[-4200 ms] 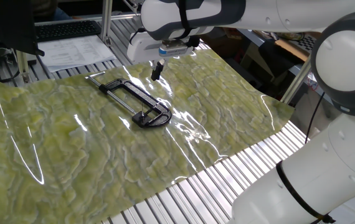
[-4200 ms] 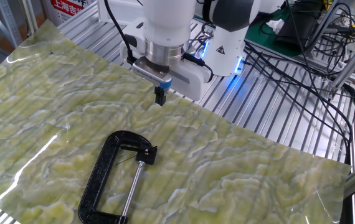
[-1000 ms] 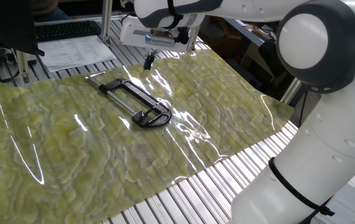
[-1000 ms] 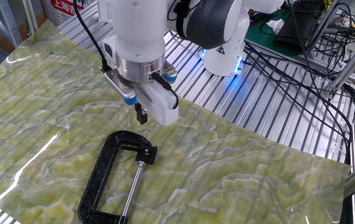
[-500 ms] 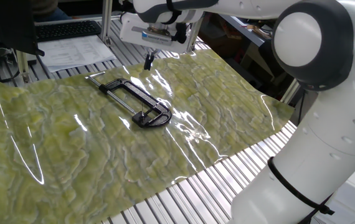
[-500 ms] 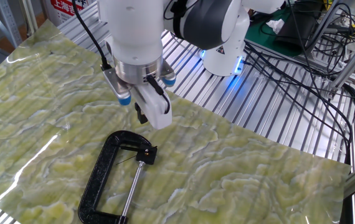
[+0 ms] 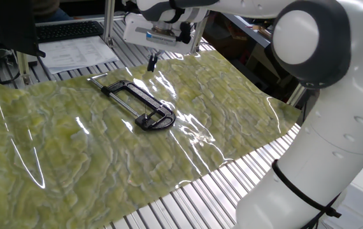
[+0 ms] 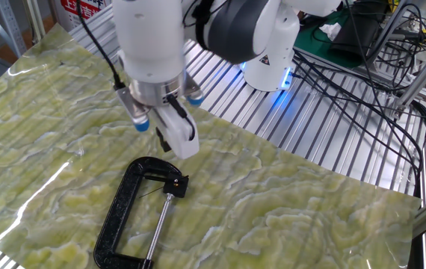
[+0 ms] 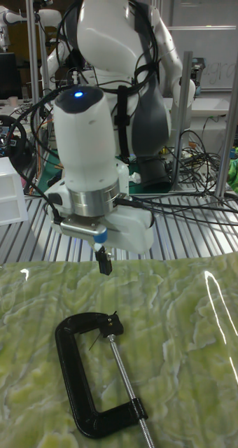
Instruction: Turn the hands of a clock
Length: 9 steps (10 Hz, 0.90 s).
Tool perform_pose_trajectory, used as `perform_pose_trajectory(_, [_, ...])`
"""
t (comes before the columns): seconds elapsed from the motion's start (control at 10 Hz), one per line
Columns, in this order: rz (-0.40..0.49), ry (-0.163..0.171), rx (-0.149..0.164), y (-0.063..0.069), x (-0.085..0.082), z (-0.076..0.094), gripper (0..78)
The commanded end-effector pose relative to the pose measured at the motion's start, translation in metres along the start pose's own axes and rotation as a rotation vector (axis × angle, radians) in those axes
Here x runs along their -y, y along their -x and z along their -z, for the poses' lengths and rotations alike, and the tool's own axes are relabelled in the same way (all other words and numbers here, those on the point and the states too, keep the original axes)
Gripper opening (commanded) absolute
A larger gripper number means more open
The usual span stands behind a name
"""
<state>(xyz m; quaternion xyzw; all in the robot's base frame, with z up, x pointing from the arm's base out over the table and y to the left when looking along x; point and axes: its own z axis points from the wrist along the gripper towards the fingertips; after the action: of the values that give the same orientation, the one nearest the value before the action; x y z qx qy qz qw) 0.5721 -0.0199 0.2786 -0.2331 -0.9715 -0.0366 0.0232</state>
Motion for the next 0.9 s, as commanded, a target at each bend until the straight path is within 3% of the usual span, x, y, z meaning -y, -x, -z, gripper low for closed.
perform_pose_trajectory(0.1, [0.037,0.001,0.010,0.014,0.003,-0.018,0.0])
perform_pose_trajectory(0.4, [0.070,0.002,0.024,0.024,0.012,-0.044,0.0])
perform_pose_trajectory(0.9, [0.102,0.011,0.037,0.038,0.016,-0.070,0.0])
